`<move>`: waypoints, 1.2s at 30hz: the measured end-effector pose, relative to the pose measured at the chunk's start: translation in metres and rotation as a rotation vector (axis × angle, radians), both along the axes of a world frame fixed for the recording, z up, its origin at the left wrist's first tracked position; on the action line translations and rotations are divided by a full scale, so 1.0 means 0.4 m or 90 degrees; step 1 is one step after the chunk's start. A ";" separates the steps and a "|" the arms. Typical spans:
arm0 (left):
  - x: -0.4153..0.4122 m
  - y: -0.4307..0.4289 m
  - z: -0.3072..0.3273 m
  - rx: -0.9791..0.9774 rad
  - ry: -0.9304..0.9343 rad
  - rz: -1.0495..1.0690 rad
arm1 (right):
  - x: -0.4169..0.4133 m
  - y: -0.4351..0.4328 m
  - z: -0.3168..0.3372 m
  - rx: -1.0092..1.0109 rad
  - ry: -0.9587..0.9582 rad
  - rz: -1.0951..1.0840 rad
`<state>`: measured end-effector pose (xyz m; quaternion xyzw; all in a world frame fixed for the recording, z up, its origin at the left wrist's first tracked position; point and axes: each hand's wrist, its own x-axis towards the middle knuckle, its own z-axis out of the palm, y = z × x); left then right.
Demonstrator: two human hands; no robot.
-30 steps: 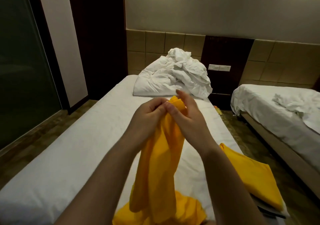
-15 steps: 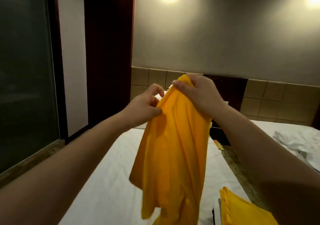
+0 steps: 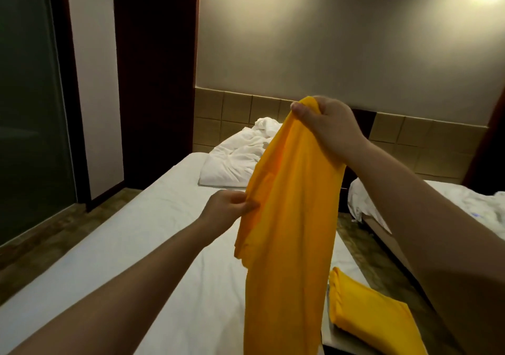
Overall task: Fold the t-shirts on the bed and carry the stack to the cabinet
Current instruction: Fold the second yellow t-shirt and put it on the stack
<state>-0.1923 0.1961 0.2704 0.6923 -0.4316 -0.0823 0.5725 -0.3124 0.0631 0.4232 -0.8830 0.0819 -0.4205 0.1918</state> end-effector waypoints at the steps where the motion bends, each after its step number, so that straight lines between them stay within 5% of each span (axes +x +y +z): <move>1: 0.005 -0.002 -0.009 -0.005 0.020 0.016 | -0.007 -0.011 -0.008 0.004 0.012 -0.011; 5: 0.046 0.024 0.034 -0.057 0.079 0.040 | -0.047 -0.072 -0.038 -0.019 0.093 -0.103; 7: 0.066 0.049 0.077 -0.042 0.039 0.067 | -0.077 -0.102 -0.044 0.085 0.199 -0.082; 10: 0.081 0.076 0.138 0.045 -0.114 0.114 | -0.125 -0.129 -0.058 0.263 0.510 0.015; 13: 0.093 0.082 0.161 0.226 -0.397 0.235 | -0.134 -0.135 -0.091 0.274 0.643 0.031; 16: 0.100 0.092 0.193 0.267 -0.490 0.316 | -0.111 -0.126 -0.082 0.204 0.523 -0.039; 19: 0.090 0.101 0.240 0.092 -0.318 0.299 | -0.090 -0.115 -0.034 0.226 0.223 0.048; 21: 0.079 0.100 0.230 0.058 -0.304 0.263 | -0.062 -0.099 -0.026 0.197 0.126 0.050; 24: 0.082 0.111 0.196 0.162 -0.364 0.212 | -0.024 -0.078 -0.041 -0.012 0.240 -0.084; 28: 0.104 0.151 0.285 0.043 -0.398 0.241 | -0.027 -0.067 0.027 -0.145 0.067 -0.179; 31: 0.105 0.173 0.307 0.145 -0.454 0.170 | -0.026 -0.053 0.026 -0.218 0.199 -0.169; 36: 0.127 0.192 0.335 0.264 -0.564 0.230 | -0.047 -0.057 0.047 -0.077 0.197 -0.068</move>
